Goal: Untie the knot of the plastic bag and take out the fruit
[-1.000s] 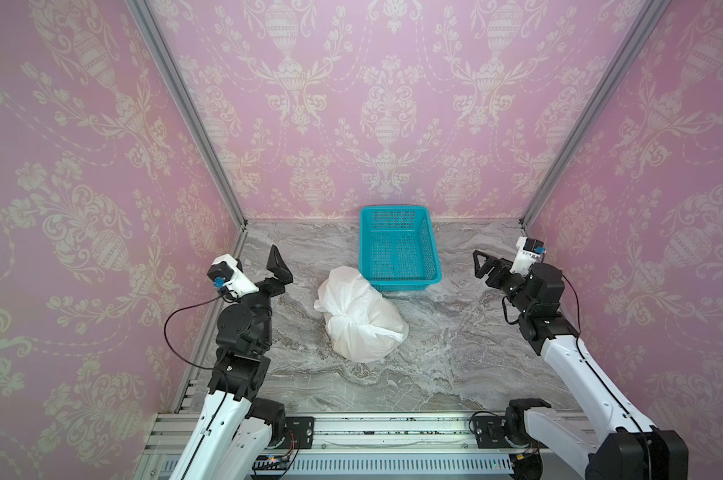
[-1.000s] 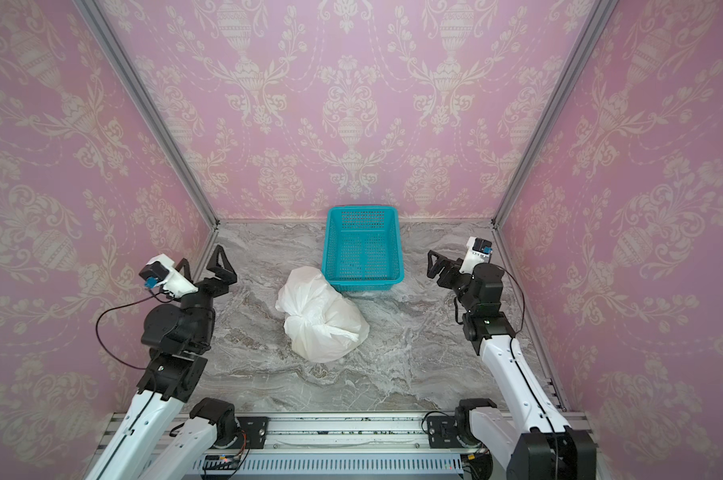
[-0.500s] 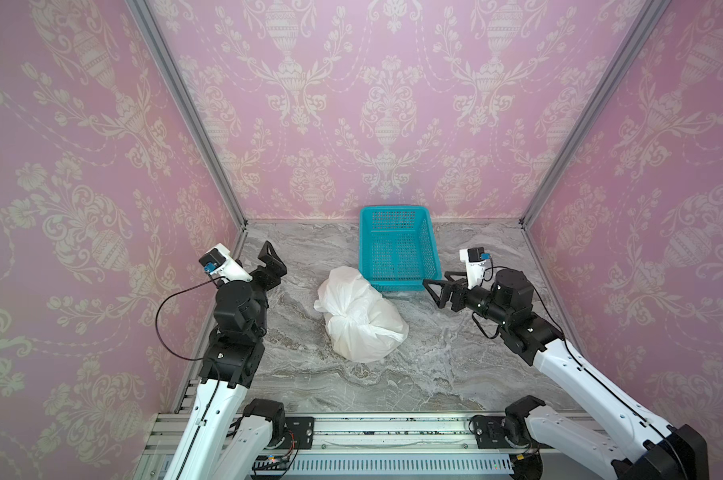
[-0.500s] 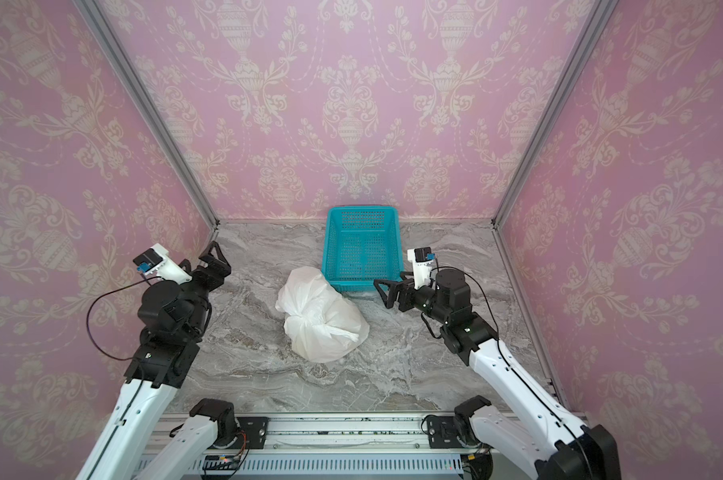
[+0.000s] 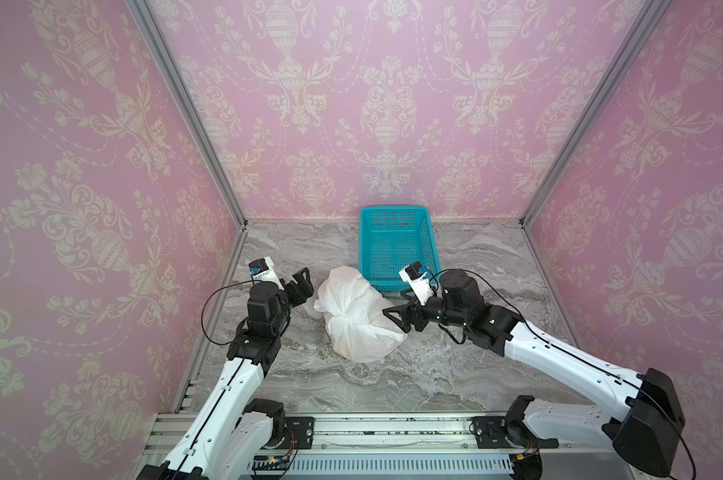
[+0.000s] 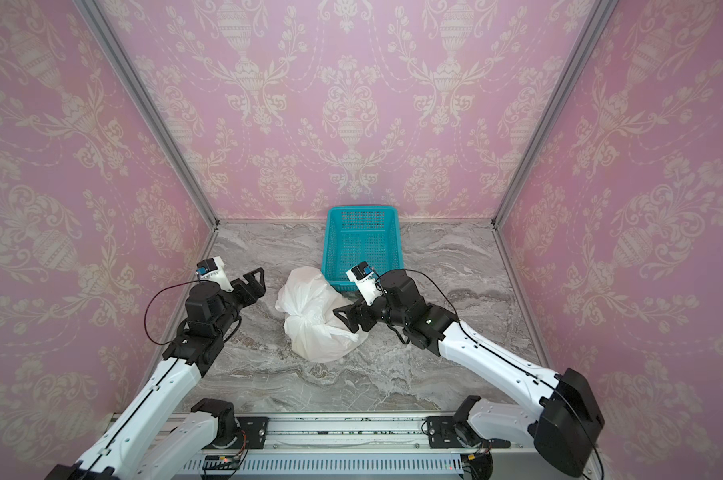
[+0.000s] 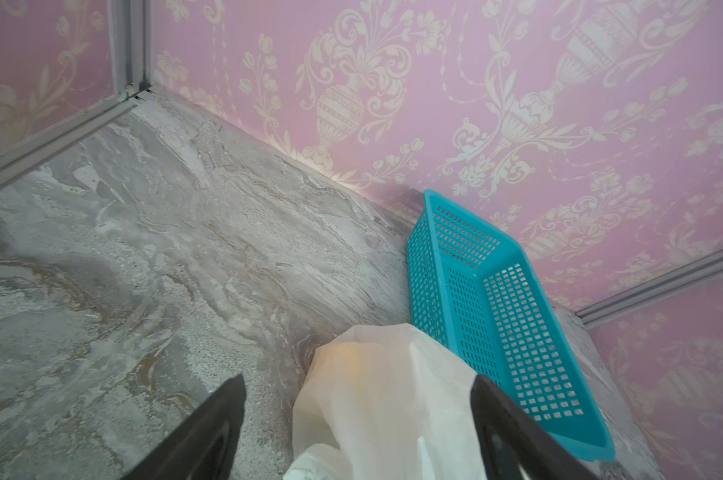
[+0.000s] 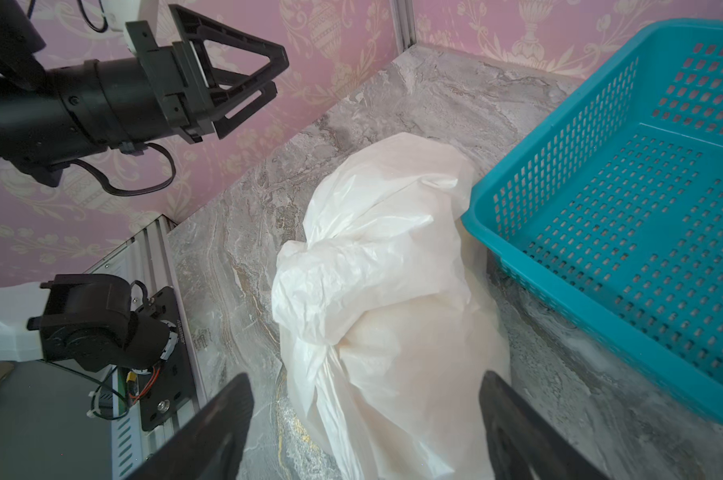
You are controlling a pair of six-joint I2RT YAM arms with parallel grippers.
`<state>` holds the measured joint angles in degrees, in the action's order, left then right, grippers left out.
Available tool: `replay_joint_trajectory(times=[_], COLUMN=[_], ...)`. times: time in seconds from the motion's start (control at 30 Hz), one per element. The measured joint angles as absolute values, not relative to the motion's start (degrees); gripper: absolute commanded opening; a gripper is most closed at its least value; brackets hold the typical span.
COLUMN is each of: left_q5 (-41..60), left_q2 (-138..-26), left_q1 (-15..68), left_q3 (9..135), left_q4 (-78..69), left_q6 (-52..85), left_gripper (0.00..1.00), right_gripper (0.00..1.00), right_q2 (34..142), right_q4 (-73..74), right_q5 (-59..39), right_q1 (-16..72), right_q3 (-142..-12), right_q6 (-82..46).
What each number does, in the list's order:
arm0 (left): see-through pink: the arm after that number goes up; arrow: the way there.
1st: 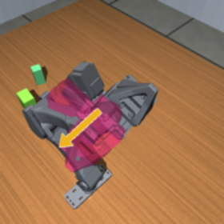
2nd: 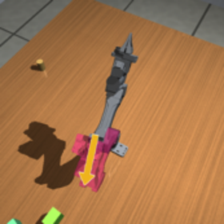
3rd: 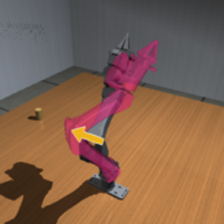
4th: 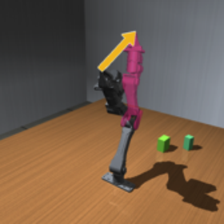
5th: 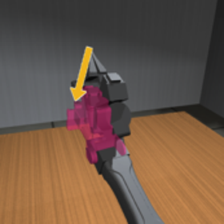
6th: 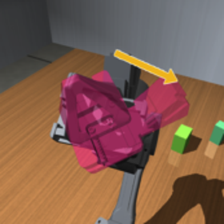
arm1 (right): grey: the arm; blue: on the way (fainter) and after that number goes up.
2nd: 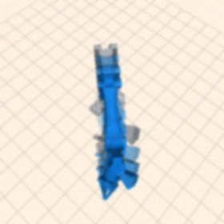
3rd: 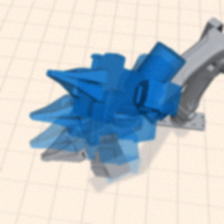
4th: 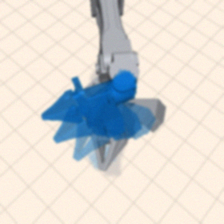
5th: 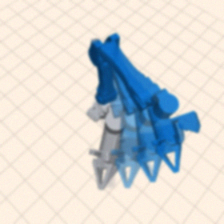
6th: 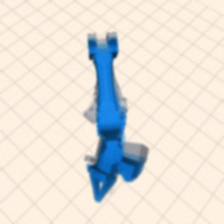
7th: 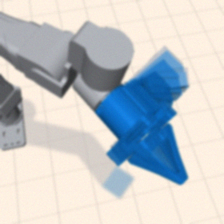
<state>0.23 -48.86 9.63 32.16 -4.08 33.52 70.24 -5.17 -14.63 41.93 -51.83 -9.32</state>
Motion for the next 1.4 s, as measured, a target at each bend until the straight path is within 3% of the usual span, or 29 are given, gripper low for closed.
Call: replay_joint_trajectory(times=[0.17,0.3,0.7,0.87,0.97,1.2,1.3,1.4], left_q5=[1.02,0.93,-0.73,-0.8,-0.93,-2.63,-3.55,-4.49], left_q2=[-49.3,-49.3,-55.53,-59.07,-59.29,-58.92,-58.87,-58.89], left_q1=[16.19,18.68,26.09,26.13,26.13,26.13,26.13,26.13], left_q3=[32.1,32.12,35.33,36.64,37.06,37.08,37.19,37.43], left_q4=[-4.12,-3.31,3.25,5.3,5.67,5.78,6.09,6.81], left_q6=[31.59,30.22,25.78,24.93,24.67,24.03,23.81,23.79], left_gripper=[0.85,0.84,0.83,0.84,0.85,0.87,0.88,0.88], right_gripper=[0.87,0.81,0.26,0.19,0.2,0.53,0.64,0.67], right_q2=[78.35,84.49,95.68,101.6,102.63,101.23,95.81,86.46], right_q4=[-7.22,-8.84,-5.69,-4.97,-4.91,-5.02,-3.79,-1.02], right_q5=[-14.22,-12.45,-11.62,-11.7,-11.75,-11.16,-10.76,-10.09], right_q1=[41.93,41.93,41.93,41.93,41.93,41.93,41.95,42.39], right_q3=[-55.99,-57.82,-65.14,-71.48,-73.21,-74.08,-70.35,-63.31], right_q6=[-6.04,-3.25,-5.67,-7.73,-7.79,-9.04,-9.1,-9.02])
